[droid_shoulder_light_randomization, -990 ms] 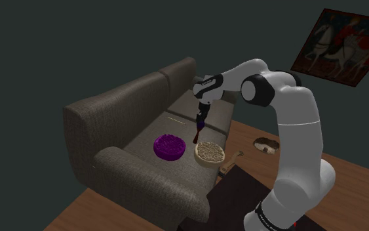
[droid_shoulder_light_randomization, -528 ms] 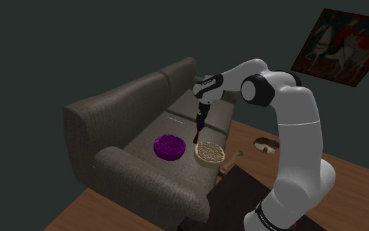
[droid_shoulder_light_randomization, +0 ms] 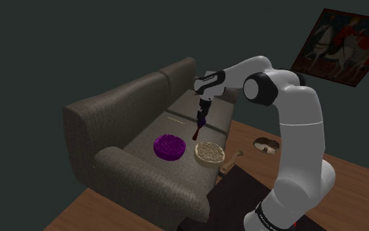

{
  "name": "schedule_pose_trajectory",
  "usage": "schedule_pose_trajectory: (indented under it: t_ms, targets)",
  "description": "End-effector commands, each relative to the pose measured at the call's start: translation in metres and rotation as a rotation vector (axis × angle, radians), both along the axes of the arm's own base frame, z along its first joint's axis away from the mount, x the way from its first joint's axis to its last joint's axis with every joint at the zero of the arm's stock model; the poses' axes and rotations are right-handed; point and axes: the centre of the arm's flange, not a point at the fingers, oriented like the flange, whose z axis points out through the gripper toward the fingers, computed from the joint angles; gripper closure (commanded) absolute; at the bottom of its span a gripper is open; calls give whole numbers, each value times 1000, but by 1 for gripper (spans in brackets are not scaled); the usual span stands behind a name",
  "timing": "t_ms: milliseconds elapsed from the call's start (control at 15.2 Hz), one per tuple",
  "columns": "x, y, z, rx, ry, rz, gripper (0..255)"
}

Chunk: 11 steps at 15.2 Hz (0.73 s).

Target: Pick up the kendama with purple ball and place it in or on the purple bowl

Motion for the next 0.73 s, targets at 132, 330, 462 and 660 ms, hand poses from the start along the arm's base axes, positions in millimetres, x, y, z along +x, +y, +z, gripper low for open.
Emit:
schedule_pose_trajectory:
  t_ms: [132, 330, 462, 660]
  targets:
    - [-1, 0, 21, 0, 0, 0, 255]
    - [-1, 0, 37, 0, 0, 0, 255]
    - [-1, 0, 48, 0, 0, 0, 255]
    - [-1, 0, 64, 0, 0, 0, 255]
